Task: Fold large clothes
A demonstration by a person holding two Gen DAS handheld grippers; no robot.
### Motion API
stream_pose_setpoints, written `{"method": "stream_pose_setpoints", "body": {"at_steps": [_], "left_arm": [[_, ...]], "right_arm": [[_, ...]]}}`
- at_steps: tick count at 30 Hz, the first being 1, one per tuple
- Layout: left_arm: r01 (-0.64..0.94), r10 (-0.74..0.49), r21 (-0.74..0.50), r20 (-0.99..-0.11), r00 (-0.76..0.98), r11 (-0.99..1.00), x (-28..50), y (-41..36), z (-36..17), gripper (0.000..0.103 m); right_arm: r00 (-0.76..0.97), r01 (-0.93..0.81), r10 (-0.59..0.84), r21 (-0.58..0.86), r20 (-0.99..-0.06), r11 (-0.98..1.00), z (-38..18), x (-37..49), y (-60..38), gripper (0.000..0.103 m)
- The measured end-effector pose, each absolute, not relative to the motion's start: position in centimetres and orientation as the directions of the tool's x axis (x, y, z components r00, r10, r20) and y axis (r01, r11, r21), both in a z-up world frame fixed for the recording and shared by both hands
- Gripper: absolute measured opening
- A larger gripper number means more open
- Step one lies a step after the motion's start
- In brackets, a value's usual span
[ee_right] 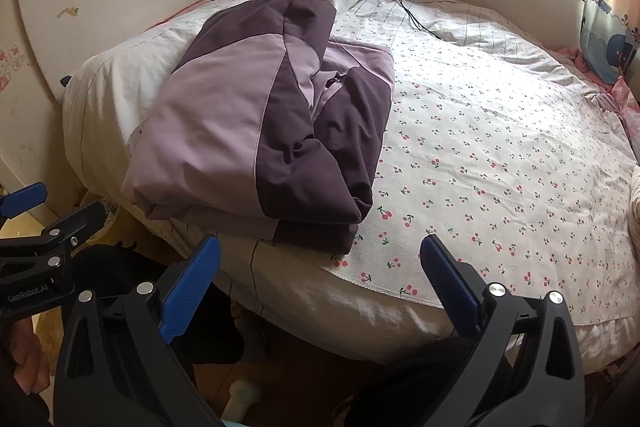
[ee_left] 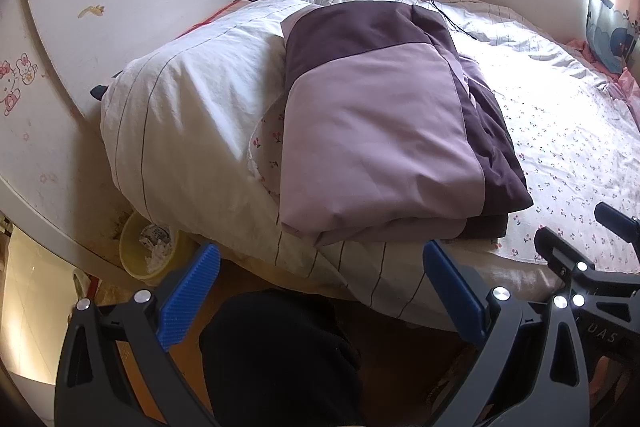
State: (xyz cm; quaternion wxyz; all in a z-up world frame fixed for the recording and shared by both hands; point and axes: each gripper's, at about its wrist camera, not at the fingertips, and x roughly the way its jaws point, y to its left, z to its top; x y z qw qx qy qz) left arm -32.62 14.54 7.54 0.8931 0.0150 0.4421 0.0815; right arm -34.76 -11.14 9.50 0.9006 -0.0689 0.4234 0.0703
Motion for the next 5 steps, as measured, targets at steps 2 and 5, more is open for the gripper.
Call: {"method": "stream_pose_setpoints", "body": {"at_steps": [2,5], "left_arm": [[-0.129,0.156,0.098,-0.786,0.598,0.987,-32.57,14.46,7.58,0.097],[-0.128,0.157,0.099,-0.784,0.6,0.987,-32.66,14.32,7.63,0.097]], "right_arm": [[0.635,-0.183,0.068,-0.064,-0.769,0.981,9.63,-34.82,-11.22,0.096],[0.639,-0.18,0.067,-0.064,-0.766,0.981,9.74,-34.92,-11.28,0.096]]}}
